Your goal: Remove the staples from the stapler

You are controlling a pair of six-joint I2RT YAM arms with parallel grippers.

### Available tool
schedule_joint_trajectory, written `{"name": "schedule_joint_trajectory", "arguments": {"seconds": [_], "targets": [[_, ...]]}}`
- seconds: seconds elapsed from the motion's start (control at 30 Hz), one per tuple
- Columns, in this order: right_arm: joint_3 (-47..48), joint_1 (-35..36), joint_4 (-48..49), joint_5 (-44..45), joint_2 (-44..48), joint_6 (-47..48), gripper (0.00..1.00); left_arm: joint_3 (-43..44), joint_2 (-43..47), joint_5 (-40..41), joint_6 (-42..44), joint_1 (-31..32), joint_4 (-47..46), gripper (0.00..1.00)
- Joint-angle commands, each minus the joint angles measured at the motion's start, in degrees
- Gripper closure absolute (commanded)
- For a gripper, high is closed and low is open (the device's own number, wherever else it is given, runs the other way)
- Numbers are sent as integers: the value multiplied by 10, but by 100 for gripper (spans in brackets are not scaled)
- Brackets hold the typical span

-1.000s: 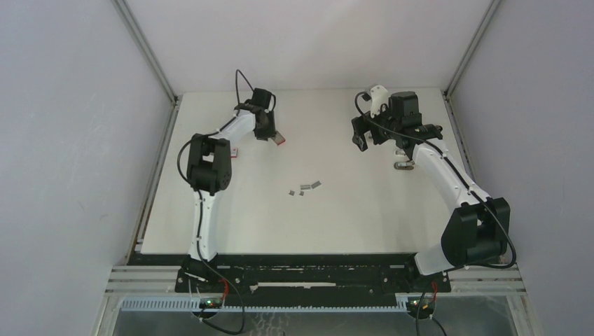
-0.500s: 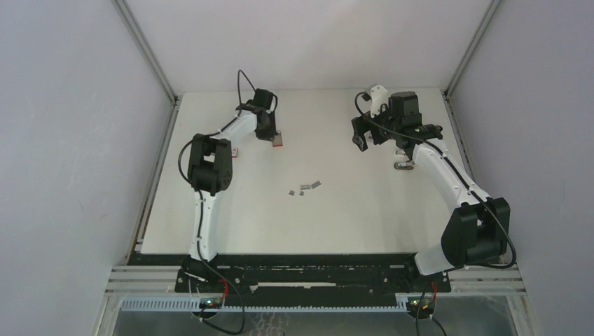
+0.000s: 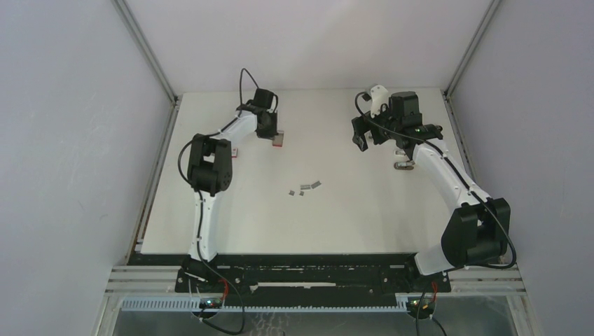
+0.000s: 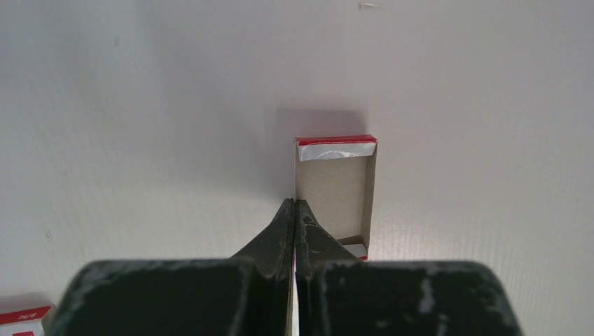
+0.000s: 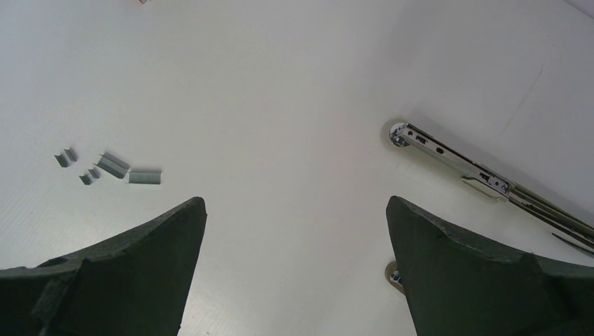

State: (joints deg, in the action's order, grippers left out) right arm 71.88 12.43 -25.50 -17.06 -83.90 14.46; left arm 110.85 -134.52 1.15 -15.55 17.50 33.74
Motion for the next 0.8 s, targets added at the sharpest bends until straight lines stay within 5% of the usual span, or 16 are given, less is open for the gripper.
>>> {"name": "schedule_joint_trajectory", "arguments": {"seconds": [0.0, 0.3, 0.77], "targets": [[-1, -2, 18, -4, 26, 8, 0, -25, 61, -21, 56, 9, -43, 100], [-1, -5, 16, -13, 29, 9, 0, -20, 77, -102, 170, 33, -36, 100], [-25, -19, 35, -60, 59, 13, 0, -26, 95, -197, 466, 125, 65, 100]]}}
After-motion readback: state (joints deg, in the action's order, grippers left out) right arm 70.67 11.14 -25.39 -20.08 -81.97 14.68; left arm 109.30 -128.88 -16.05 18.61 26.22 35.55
